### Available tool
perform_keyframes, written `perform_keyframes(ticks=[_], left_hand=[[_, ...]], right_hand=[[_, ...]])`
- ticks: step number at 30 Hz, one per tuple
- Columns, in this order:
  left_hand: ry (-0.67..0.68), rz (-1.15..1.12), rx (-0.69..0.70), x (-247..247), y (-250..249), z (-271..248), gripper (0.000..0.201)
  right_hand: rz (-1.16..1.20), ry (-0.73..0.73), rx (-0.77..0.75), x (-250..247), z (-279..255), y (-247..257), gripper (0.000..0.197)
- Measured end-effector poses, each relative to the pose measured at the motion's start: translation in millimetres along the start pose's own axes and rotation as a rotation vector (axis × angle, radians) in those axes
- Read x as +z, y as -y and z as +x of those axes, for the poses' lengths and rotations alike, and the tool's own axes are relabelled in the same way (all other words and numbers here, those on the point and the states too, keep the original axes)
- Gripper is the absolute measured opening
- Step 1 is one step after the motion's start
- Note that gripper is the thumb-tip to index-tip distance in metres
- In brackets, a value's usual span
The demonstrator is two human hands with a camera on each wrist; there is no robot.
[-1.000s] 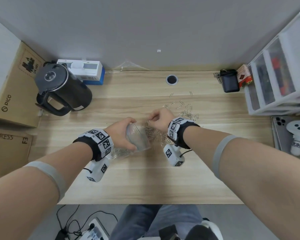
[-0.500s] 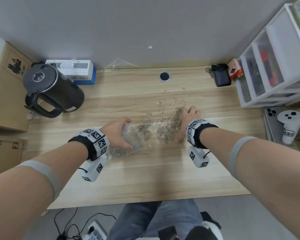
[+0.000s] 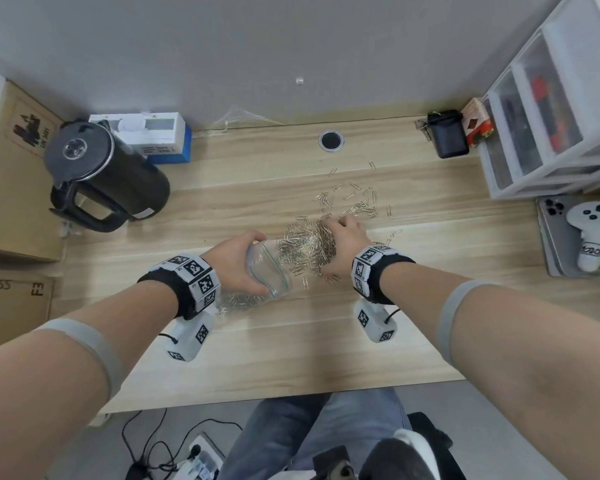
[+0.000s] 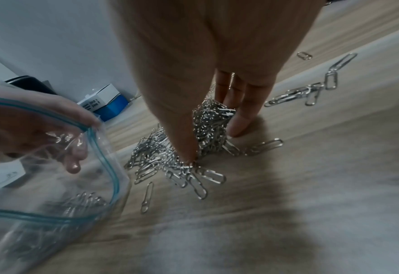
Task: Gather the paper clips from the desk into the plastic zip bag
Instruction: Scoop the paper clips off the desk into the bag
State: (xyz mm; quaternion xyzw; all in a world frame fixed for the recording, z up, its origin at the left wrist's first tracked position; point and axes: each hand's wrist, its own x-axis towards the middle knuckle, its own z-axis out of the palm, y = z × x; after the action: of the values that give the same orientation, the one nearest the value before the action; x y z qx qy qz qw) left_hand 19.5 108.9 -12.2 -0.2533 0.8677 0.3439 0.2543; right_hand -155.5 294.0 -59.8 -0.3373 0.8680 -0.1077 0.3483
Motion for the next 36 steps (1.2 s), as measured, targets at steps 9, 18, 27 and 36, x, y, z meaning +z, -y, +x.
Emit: perform_keyframes(ticks=[9,18,27,36], left_hand=[[-0.03,-0.017,0.018,-0.2,3.5,-3.0,0.101],[-0.019,-0.036,0.008,2.6,6.7,0.4,0.102],[-0.012,-0.03,0.001,3.9,7.1,2.8,0.103],[-0.012,-0.023,-0.007,5.3,8.9,2.7,0.108]], right_hand=[[-0.196,0.035,-0.067,7.0,5.7,10.9,0.118],[-0.044,-0.007,-0.128,13.5,11.9,8.4,0.044],[0.007,-0.028,-0.161,16.4,12.6,8.6,0.022],[0.042,0.048,-0.081,-5.7,12.7,17.6,0.017]])
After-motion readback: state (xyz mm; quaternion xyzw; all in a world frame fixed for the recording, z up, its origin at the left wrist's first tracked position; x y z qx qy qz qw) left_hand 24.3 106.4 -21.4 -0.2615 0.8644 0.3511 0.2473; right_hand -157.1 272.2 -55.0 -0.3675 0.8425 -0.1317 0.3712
